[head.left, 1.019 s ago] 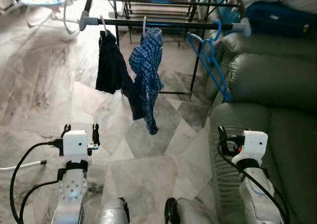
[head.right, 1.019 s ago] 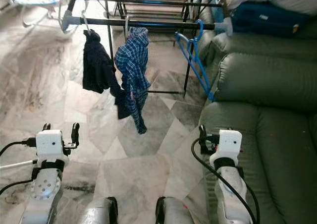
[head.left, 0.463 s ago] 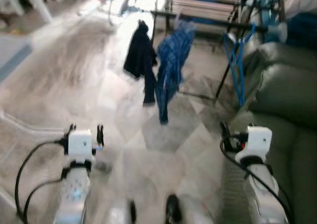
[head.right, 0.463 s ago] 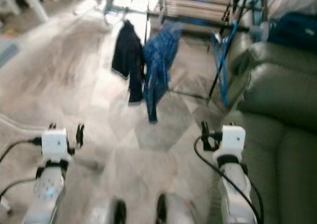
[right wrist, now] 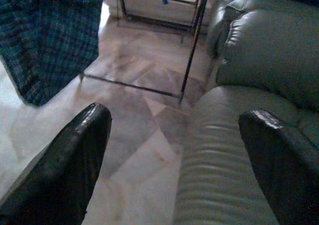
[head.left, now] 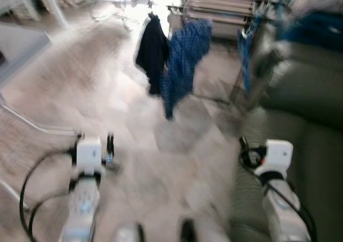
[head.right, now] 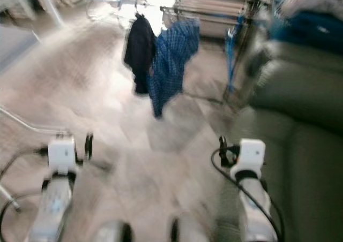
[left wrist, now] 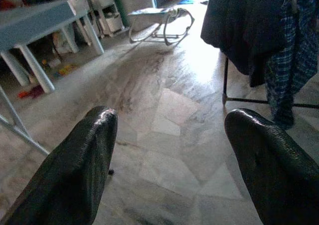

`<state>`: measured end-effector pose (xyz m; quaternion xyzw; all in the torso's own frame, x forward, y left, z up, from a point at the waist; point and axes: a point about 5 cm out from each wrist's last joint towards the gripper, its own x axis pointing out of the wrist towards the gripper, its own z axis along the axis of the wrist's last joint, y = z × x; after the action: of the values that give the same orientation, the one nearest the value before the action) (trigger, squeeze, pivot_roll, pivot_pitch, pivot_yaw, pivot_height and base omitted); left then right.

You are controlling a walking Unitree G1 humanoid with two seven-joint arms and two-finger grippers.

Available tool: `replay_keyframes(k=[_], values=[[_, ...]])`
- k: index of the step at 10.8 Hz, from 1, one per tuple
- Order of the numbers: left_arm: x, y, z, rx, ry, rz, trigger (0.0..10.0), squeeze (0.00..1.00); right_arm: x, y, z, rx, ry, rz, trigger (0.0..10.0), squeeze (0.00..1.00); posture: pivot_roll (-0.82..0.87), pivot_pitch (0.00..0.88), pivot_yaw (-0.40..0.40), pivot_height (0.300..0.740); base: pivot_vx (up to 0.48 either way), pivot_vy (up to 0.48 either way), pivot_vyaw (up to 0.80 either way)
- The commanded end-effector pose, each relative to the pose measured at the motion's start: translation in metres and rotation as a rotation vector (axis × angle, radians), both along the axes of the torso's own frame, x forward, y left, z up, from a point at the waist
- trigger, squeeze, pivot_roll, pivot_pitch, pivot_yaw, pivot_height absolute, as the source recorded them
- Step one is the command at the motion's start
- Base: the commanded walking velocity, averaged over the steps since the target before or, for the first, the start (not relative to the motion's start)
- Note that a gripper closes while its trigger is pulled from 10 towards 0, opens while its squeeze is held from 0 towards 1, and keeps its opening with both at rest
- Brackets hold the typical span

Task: Hang hanger

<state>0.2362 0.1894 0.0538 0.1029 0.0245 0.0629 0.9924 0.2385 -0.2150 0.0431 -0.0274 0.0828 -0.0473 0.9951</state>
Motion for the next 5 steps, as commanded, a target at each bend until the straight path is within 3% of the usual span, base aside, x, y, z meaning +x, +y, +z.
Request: replay_keyframes(k=[1,2,4,5], values=[[-0.003,0.006,-0.004,0.003,0.022,0.024,10.0,0.0,0.002,0.008,0.005,0.073,-0.019,0.064,10.0,0.0,-0.03,0.134,-0.028,0.74,0.0,0.48,0.0],[-0.002,0.006,-0.003,0.003,0.021,0.026,10.0,0.0,0.002,0.006,0.007,0.114,-0.037,0.049,10.0,0.0,-0.03,0.134,-0.028,0.74,0.0,0.48,0.0],[-0.001,0.005,-0.003,0.003,0.02,0.028,10.0,0.0,0.006,0.008,0.003,0.049,-0.005,0.054,10.0,0.0,-0.03,0.137,-0.025,0.74,0.0,0.48,0.0],[-0.001,0.005,-0.003,0.005,0.02,0.025,10.0,0.0,0.007,0.016,0.003,0.191,0.002,0.07,10.0,0.0,-0.02,0.137,-0.022,0.74,0.0,0.48,0.0]])
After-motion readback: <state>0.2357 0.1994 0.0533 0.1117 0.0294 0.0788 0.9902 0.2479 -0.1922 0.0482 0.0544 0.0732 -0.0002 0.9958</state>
